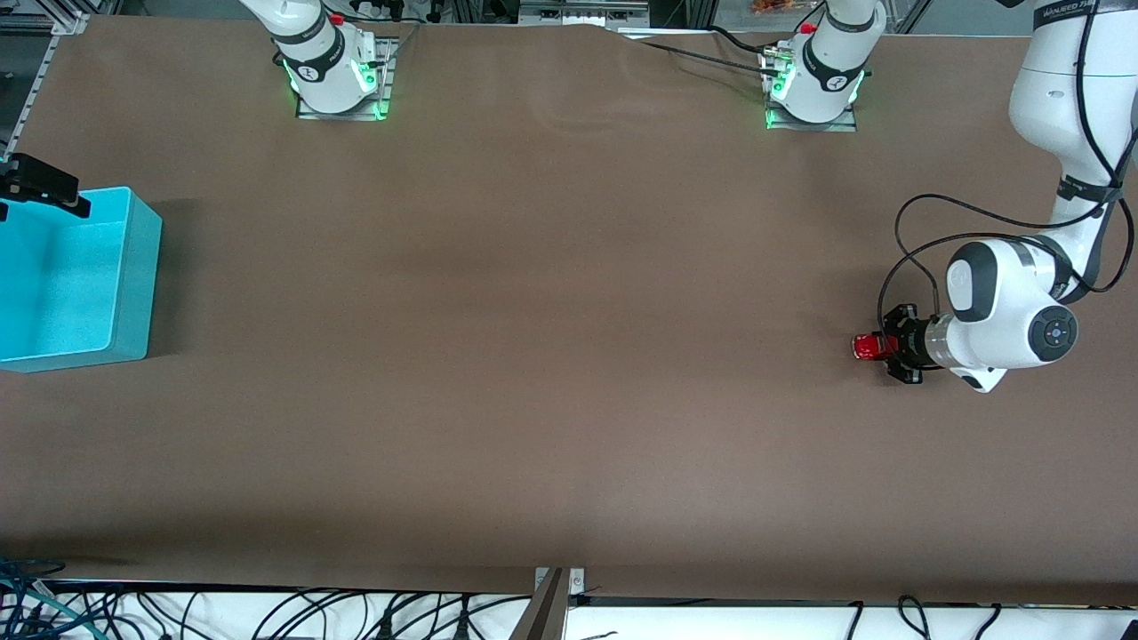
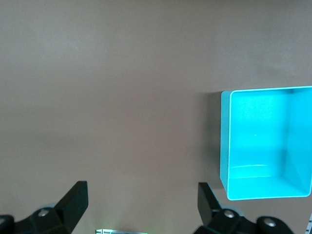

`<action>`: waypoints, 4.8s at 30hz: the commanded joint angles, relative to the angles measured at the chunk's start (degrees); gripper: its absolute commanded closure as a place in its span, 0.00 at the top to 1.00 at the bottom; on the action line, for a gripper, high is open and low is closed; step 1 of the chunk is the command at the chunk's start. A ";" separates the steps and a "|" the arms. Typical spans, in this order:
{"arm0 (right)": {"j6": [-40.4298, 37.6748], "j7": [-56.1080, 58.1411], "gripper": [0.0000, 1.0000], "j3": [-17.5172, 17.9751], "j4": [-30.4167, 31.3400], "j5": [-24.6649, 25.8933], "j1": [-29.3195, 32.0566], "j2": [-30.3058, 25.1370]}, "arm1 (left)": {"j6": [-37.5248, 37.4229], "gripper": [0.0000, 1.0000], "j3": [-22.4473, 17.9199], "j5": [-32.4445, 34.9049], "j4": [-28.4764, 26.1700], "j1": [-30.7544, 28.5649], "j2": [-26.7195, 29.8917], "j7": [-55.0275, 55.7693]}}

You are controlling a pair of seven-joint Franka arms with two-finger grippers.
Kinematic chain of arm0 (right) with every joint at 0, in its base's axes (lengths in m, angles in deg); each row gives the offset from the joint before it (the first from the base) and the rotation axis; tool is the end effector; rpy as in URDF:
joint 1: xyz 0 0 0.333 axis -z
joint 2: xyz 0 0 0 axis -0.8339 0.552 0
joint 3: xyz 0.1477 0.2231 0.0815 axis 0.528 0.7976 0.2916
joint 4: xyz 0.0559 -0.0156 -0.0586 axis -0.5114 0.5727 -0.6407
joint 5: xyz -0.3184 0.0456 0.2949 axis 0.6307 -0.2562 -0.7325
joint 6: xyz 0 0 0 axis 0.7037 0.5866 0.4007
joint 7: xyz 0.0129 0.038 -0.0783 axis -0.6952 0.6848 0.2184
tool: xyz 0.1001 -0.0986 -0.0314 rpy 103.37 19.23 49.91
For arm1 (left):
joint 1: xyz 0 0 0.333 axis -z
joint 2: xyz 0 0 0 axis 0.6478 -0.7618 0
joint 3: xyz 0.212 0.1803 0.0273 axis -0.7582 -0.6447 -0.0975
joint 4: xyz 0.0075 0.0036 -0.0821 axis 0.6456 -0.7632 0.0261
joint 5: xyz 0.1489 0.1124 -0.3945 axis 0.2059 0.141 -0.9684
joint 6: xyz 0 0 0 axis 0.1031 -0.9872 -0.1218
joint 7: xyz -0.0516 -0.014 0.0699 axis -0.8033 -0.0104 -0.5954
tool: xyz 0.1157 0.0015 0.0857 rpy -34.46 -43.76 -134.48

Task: Wind red beetle toy and store in blue box

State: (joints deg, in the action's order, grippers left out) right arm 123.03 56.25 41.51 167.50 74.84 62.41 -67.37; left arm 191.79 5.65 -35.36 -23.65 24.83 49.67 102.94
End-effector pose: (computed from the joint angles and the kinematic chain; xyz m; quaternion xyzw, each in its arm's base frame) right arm 0.6080 -0.0716 0.5500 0.9987 0.0321 -0.0387 0.0049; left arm 0.6143 0.0865 0.0851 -0.6997 -0.7039 0.1159 0.0389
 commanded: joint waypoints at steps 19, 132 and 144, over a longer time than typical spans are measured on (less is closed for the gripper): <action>-0.68 1.12 1.00 0.02 -0.99 -0.61 0.07 0.04 | 1.20 0.00 -0.82 -1.55 0.64 -0.18 -2.45 -2.07; -0.51 0.50 1.00 0.02 -0.90 -0.78 -0.11 0.13 | -24.02 1.00 1.55 -1.72 27.35 0.96 8.36 -53.91; 0.28 -0.11 1.00 0.19 -0.90 -1.05 -0.20 0.04 | -24.99 1.00 1.81 -1.81 31.31 1.13 8.36 -63.58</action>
State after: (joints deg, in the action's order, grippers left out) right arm 123.39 56.27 41.59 167.51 74.65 62.31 -67.37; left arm 168.29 7.51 -36.73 4.99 25.82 58.21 43.69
